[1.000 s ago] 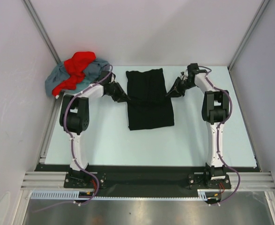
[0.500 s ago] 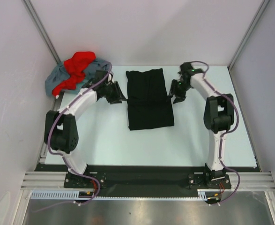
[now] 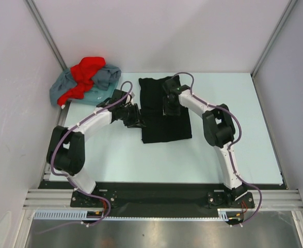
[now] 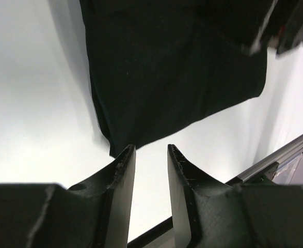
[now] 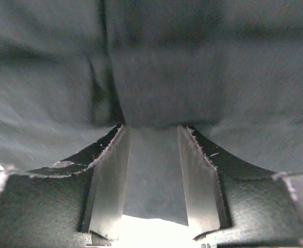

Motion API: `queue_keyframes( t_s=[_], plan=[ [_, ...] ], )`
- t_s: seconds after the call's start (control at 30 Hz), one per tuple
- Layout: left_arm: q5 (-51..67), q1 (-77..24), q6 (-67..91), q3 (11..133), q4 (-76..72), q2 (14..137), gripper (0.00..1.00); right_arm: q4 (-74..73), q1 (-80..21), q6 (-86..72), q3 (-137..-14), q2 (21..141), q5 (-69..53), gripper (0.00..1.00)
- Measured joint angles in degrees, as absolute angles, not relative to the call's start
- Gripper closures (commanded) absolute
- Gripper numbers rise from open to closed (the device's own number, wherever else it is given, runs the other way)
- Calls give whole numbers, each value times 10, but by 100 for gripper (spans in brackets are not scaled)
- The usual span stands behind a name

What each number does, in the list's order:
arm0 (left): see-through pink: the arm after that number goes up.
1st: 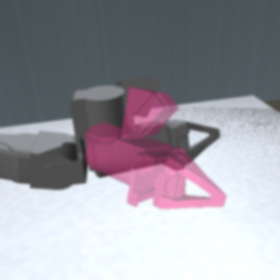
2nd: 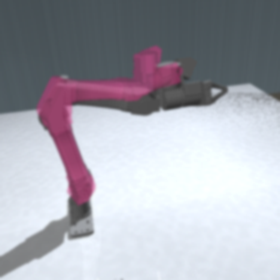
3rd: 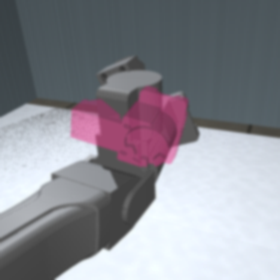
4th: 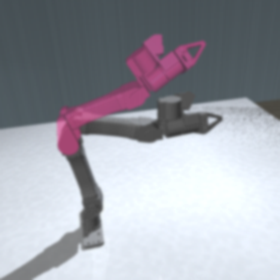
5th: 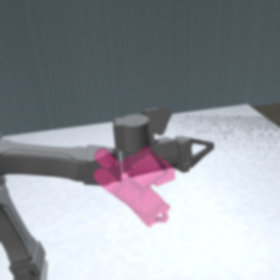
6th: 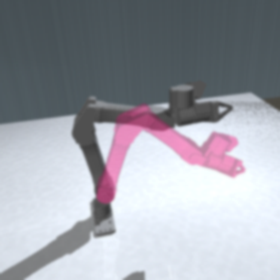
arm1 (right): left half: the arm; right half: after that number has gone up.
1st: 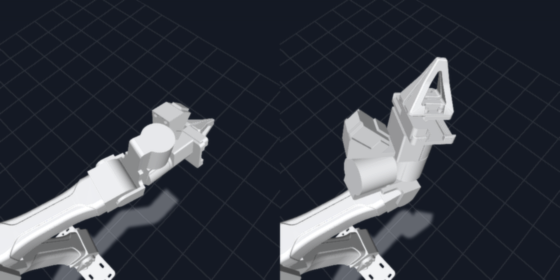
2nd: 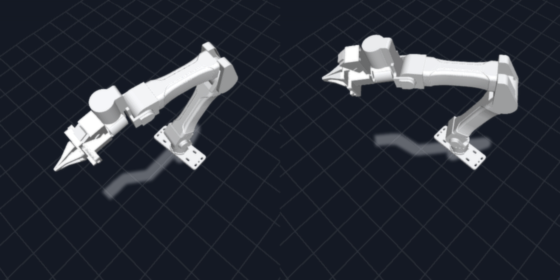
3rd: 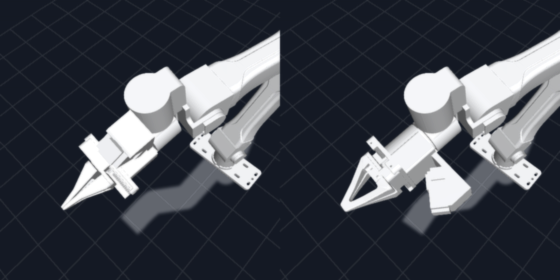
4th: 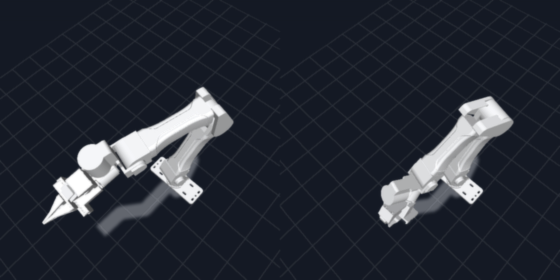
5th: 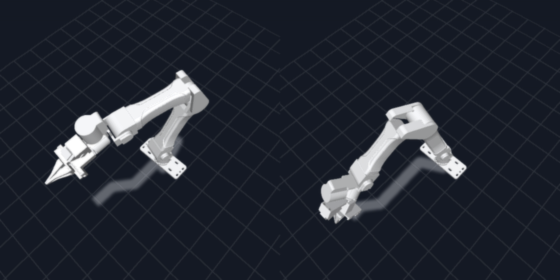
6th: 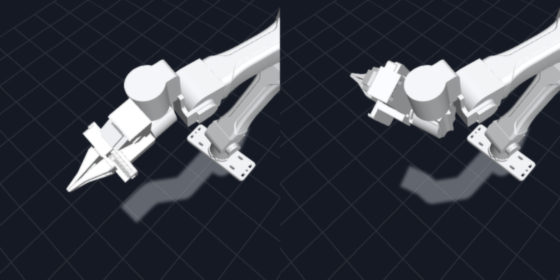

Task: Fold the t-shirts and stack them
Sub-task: Fold the tshirt

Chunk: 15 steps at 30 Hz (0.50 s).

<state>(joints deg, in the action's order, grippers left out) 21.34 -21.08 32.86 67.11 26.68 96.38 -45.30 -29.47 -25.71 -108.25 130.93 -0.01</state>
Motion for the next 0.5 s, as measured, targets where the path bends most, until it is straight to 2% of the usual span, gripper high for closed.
queue_keyframes(
  t_s=[0.33,0.4,0.5],
  plan=[
    [217,-211,319,635,265,921,61,-454,-269,-239,-1410,1474,43,50],
    [219,-211,318,635,264,921,59,-453,-257,-245,-1436,1479,36,48],
    [229,-211,319,635,265,921,55,-447,-231,-255,-1406,1445,8,45]
  ],
)
